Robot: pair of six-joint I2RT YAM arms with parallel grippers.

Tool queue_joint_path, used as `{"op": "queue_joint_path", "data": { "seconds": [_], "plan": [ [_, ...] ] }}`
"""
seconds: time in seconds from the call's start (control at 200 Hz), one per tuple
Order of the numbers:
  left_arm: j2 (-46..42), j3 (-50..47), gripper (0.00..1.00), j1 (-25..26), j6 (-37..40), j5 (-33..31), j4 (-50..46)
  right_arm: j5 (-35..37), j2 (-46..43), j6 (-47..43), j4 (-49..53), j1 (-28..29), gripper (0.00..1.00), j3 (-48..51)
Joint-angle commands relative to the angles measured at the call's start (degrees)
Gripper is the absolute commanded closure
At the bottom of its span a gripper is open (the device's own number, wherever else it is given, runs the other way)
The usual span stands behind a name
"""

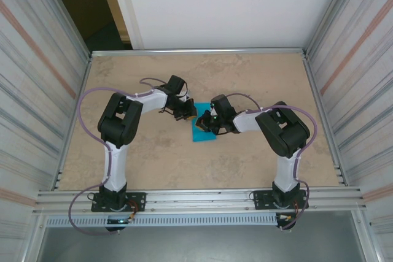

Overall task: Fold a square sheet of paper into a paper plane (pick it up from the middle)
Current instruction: Fold the triangle a second time at the center of the table.

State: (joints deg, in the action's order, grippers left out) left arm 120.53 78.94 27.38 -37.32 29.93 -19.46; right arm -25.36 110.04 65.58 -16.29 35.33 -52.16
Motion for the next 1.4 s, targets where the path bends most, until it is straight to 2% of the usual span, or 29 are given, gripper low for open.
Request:
{"op": "queue_joint_path", "data": {
  "seconds": [0.0,0.436,0.551,0.732,0.912,1.173,1.313,1.393],
  "plan": [
    [-0.12,-2.21,0.93,-0.13,0.06,-2.83,-4.05,-0.09,1.42,0.95,1.43,0.13,1.00,-0.04],
    [-0.07,-1.22,0.92,-0.28,0.06,-2.45,-4.42,-0.22,2.22,0.95,3.13,0.15,1.00,-0.53],
    [-2.72,0.04,0.91,-0.87,-0.53,-1.39,-4.08,-0.24,2.69,0.95,5.13,0.26,0.99,-1.23],
    [-5.33,1.88,0.87,-2.31,-1.65,-0.87,-3.04,-0.81,3.20,2.93,5.35,0.05,0.91,-1.33],
    [-7.45,1.48,0.82,-3.75,-1.79,-1.62,-3.20,-1.36,2.99,2.89,5.24,-0.18,0.78,-1.53],
    [-13.48,-6.14,0.79,-5.70,-3.17,-2.68,-1.01,-2.28,3.03,2.46,5.46,-0.42,0.66,-2.17],
    [-17.01,-11.88,0.78,-5.84,-4.86,-0.89,2.38,-2.02,2.73,2.17,6.15,-0.53,0.66,-1.98],
    [-18.27,-15.28,0.79,-5.83,-6.43,1.30,5.51,-1.61,2.58,2.03,7.05,-0.59,0.70,-1.91]
  ]
}}
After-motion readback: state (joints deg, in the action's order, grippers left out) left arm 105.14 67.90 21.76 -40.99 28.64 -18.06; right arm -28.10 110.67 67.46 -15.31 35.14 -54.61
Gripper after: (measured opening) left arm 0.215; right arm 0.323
